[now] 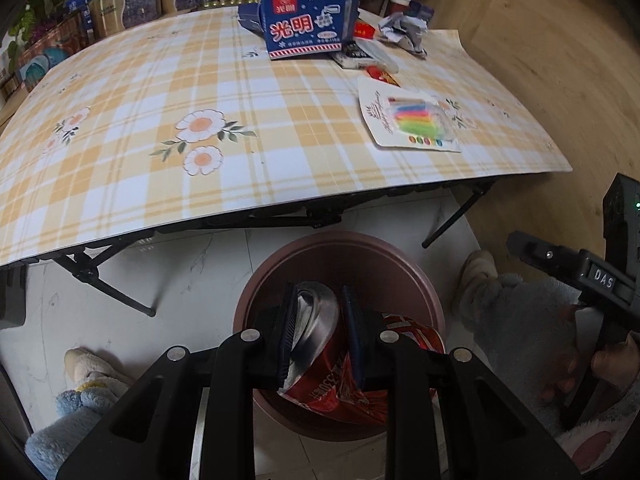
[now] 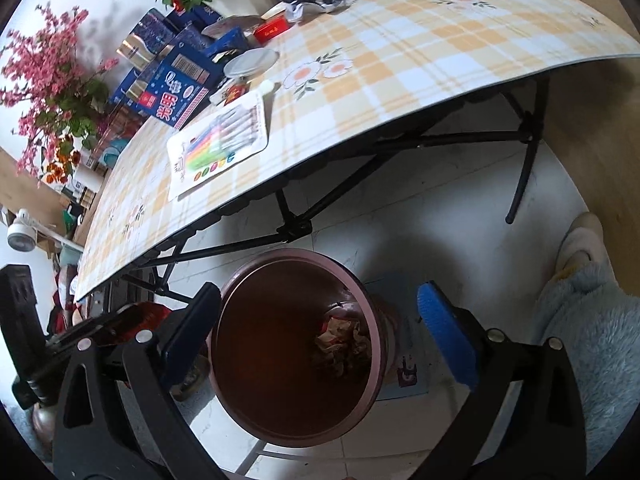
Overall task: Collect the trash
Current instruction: 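Lower both tools over the brown bin and release the bag and can, then raise both open tools back toward the table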
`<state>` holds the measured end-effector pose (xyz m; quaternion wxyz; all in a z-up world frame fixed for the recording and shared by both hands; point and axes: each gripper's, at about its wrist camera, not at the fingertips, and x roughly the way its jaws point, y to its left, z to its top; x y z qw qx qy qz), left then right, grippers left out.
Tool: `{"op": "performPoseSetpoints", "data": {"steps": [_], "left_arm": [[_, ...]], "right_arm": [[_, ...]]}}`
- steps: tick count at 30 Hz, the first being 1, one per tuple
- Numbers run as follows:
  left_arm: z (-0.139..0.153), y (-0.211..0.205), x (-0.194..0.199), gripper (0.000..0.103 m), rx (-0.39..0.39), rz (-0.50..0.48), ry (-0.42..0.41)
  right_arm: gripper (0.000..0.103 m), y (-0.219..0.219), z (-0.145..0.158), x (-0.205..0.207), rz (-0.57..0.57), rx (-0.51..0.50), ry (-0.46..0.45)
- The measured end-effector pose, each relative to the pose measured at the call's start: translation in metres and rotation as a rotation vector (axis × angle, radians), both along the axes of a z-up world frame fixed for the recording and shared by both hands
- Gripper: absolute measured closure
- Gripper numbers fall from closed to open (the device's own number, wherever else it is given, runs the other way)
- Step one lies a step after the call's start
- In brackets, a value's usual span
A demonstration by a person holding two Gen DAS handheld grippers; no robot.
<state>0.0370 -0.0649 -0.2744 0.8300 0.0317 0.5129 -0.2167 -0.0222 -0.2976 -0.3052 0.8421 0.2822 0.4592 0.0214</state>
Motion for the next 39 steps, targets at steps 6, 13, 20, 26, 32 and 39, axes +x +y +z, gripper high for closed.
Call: {"op": "performPoseSetpoints", "data": {"steps": [6,13,20,26,32,39], "left_arm": [[0.004,-0.011,0.001,0.059,-0.009,-0.024,-0.012],[0.034,0.0,-0.004,0.011,0.019,0.086,-0.146],[0.062,0.029,-0.004,0.006,0.025,0.215,-0.251],[0.078,0.049,-0.003,0.006,0.026,0.282,-0.306],[0.085,0.059,-0.005,0.006,0.031,0.308,-0.352],[0.083,0.065,-0.006,0.006,0.029,0.32,-0.357]], "right_arm": [[0.006,-0.007,0.0,-0.004,-0.021,0.014,-0.004],[0.006,-0.004,0.005,-0.005,-0.013,-0.004,-0.019],[0.006,0.005,0.008,0.001,0.014,-0.041,-0.011],[0.006,0.013,0.025,0.008,0.045,-0.108,-0.038],[0.006,0.009,0.045,0.016,0.053,-0.143,-0.062],[0.006,0.013,0.062,0.025,0.072,-0.254,-0.097]]}}
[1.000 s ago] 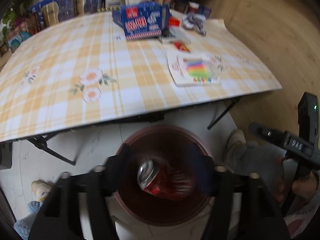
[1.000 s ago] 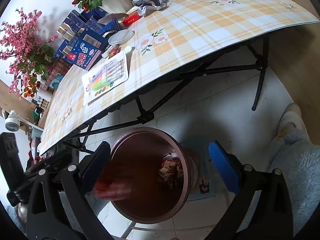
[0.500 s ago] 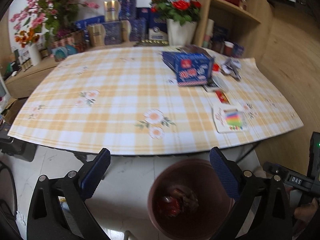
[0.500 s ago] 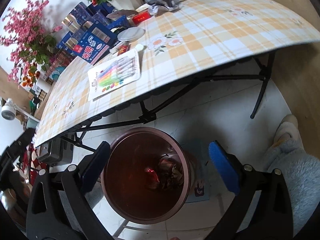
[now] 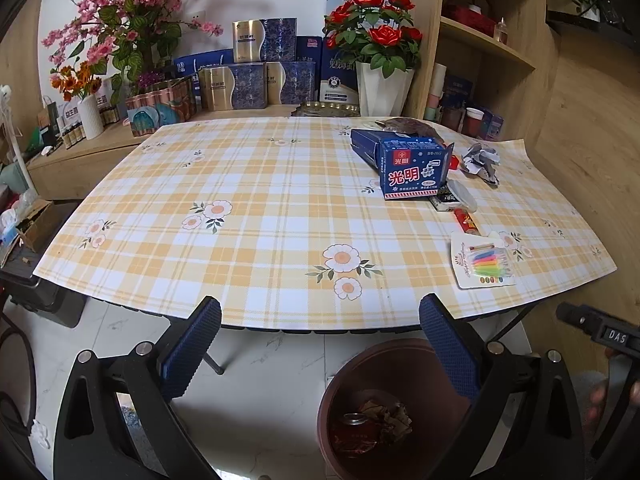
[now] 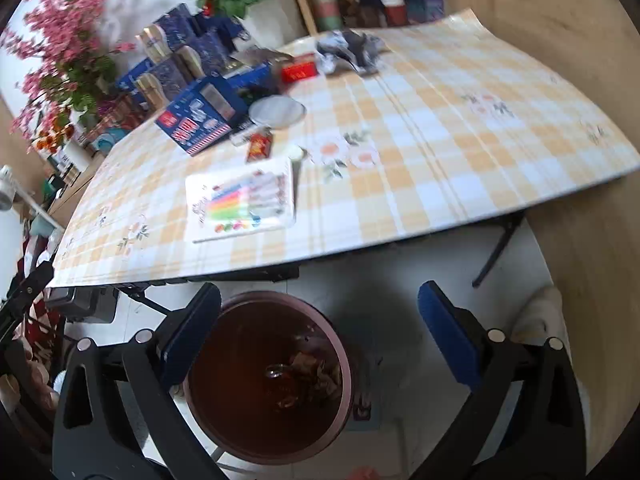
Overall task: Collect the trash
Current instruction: 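Raise both open tools back toward the table, then reach the right tool to the pen pack and close on it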
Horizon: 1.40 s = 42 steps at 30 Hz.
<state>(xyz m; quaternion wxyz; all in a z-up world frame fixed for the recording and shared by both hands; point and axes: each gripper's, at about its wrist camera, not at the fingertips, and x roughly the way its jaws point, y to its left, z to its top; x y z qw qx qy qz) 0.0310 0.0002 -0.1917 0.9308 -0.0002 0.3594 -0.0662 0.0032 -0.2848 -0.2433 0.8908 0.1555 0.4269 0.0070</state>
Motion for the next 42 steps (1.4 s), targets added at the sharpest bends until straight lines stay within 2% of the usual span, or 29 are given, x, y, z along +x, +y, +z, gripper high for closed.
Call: {"op": "performPoseSetpoints", "data": {"steps": [5,12,14,20,23,25,31,42], "left_arm": [[-0.003,0.004,-0.002,0.006,-0.007,0.012,-0.003],[-0.004,0.011,-0.001,0.006,-0.006,0.032,-0.018],[-0.004,0.013,-0.001,0.006,-0.002,0.037,-0.023],[-0.006,0.016,0.001,0.006,0.002,0.049,-0.022],[-0.008,0.017,0.003,0.006,-0.001,0.055,-0.014],[-0.01,0.018,0.005,0.006,-0.004,0.055,-0.008],[-0.011,0.018,0.005,0.006,-0.006,0.052,-0.003],[-0.014,0.016,0.007,0.006,-0.004,0.044,0.011]], "right_arm": [[0.006,0.006,0.006,0.007,0.025,-0.03,-0.039],[0.006,0.019,0.002,0.032,0.052,-0.071,0.012],[0.006,0.02,0.002,0.039,0.049,-0.042,-0.004],[0.006,0.043,0.001,0.063,0.088,-0.095,-0.035],[0.008,0.056,0.001,0.075,0.109,-0.113,-0.05],[0.016,0.064,-0.001,0.083,0.118,-0.122,-0.049],[0.023,0.074,-0.012,0.097,0.084,-0.154,-0.018],[0.024,0.079,-0.018,0.105,0.055,-0.16,-0.004]]}}
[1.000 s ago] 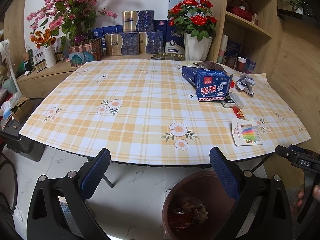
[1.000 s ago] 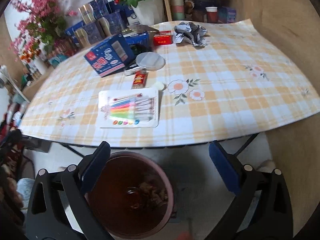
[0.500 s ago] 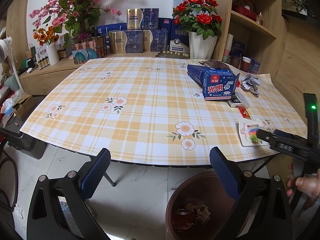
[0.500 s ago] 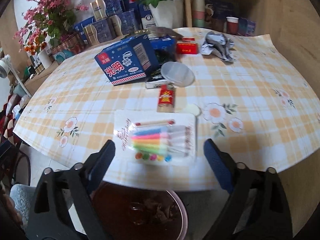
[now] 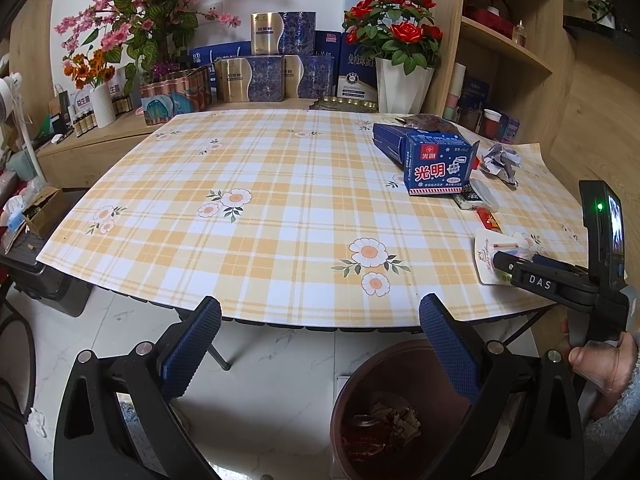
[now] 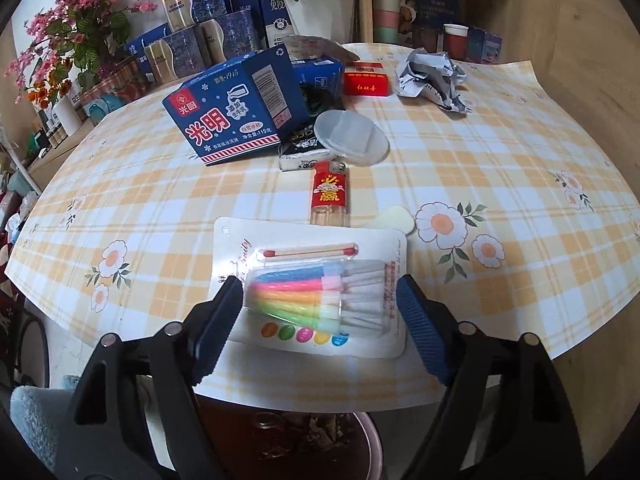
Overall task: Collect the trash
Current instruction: 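Reach the right tool to the pen pack and close on it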
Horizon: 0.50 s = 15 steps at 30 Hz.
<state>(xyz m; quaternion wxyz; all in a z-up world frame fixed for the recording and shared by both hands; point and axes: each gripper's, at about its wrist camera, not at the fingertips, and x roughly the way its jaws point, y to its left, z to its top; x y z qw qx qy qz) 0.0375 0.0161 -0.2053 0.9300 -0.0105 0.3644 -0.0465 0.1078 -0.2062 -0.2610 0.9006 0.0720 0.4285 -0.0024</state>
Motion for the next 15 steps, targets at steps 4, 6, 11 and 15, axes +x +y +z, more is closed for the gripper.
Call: {"op": "performPoseSetpoints", "data": {"steps": [4,6,11,15], "left_arm": [[0.0003,-0.0011,-0.0006,0.006,0.003,-0.005,-0.002],[0.0004,-0.0012,-0.0008,0.006,0.003,-0.006,-0.002],[0.0007,-0.0016,-0.0008,0.006,0.003,-0.005,0.002],[0.0008,-0.0025,-0.002,0.006,0.003,-0.01,0.0]], "right_arm": [[0.024,0.0013,-0.001,0.0032,-0.007,0.01,0.016],[0.024,0.0023,-0.0014,0.0034,-0.012,0.013,0.02],[0.023,0.0057,-0.0029,0.0038,-0.017,-0.012,0.018],[0.029,0.0007,-0.0003,0.0016,-0.021,0.015,0.015]]}}
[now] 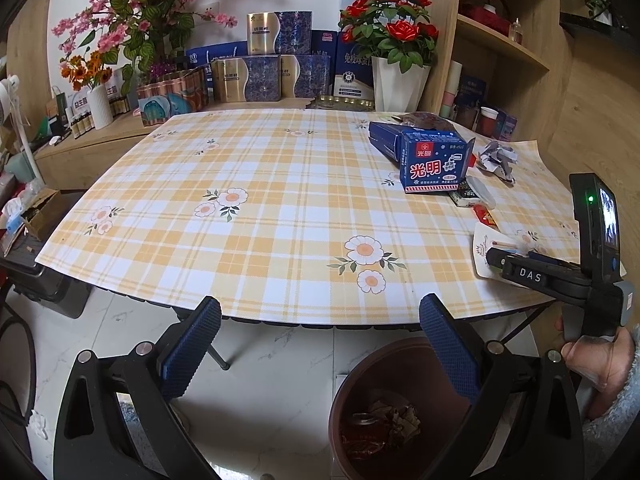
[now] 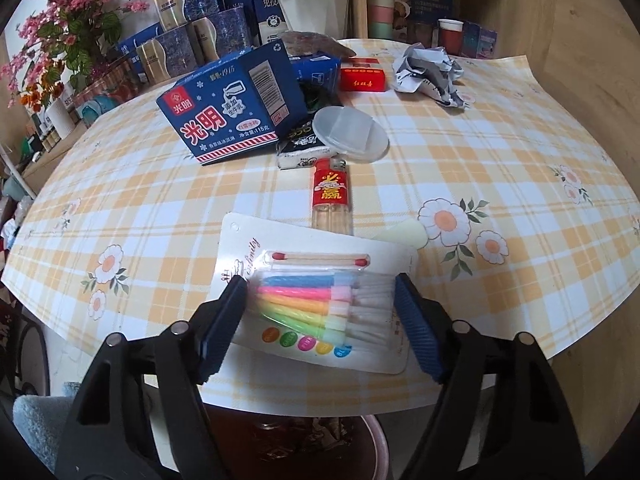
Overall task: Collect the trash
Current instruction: 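Reach the right tool to the pen pack and close on it, then grasp the blue ice cream box with the left tool while the right tool holds the pen pack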
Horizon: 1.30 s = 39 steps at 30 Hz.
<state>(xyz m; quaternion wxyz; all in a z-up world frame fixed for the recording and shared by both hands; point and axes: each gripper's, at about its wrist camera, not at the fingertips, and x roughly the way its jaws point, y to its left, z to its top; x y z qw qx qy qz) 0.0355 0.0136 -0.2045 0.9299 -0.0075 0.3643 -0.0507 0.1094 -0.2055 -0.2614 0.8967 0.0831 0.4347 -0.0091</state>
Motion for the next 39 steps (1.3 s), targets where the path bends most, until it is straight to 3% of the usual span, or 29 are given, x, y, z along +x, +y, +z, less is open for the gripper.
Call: {"op": "performPoseSetpoints", "data": {"steps": [8,16,19,24,29,39], "left_arm": [[-0.005,-0.003,0.003,0.006,-0.032,-0.021,0.028],[0.0,-0.002,0.032,0.006,-0.232,-0.042,0.082],[0.01,-0.015,0.052,0.006,-0.32,-0.121,0.07],[0.027,-0.064,0.094,0.006,-0.237,-0.198,0.031],[0.031,-0.107,0.141,0.006,-0.226,-0.238,0.041],[0.012,-0.154,0.202,0.006,-0.132,-0.185,0.073]], "right_arm": [[0.029,-0.005,0.026,-0.027,0.041,0.034,-0.107],[0.029,-0.023,0.041,-0.037,0.048,0.025,-0.154],[0.029,-0.032,0.045,-0.039,0.03,0.031,-0.165],[0.029,-0.049,0.051,-0.043,-0.002,0.058,-0.183],[0.029,-0.065,0.055,-0.043,-0.019,0.074,-0.197],[0.029,-0.093,0.059,-0.041,-0.068,0.1,-0.212]]}}
